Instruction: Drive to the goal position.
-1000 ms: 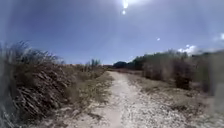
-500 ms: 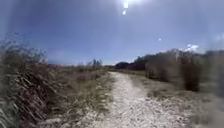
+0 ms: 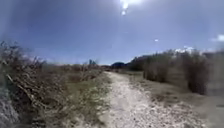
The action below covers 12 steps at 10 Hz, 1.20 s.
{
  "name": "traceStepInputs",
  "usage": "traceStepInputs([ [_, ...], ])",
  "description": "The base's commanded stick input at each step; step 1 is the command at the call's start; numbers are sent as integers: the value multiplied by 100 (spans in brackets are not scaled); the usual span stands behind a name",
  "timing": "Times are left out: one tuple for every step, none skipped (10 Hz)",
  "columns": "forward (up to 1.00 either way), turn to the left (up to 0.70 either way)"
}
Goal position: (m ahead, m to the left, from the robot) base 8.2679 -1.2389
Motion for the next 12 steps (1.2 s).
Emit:
traceStepInputs([
  [70,0],
  [70,0],
  [70,0],
  [70,0],
  [70,0],
  [70,0],
  [70,0],
  [70,0],
  [70,0],
  [70,-2],
  [70,-21],
  [70,-35],
])
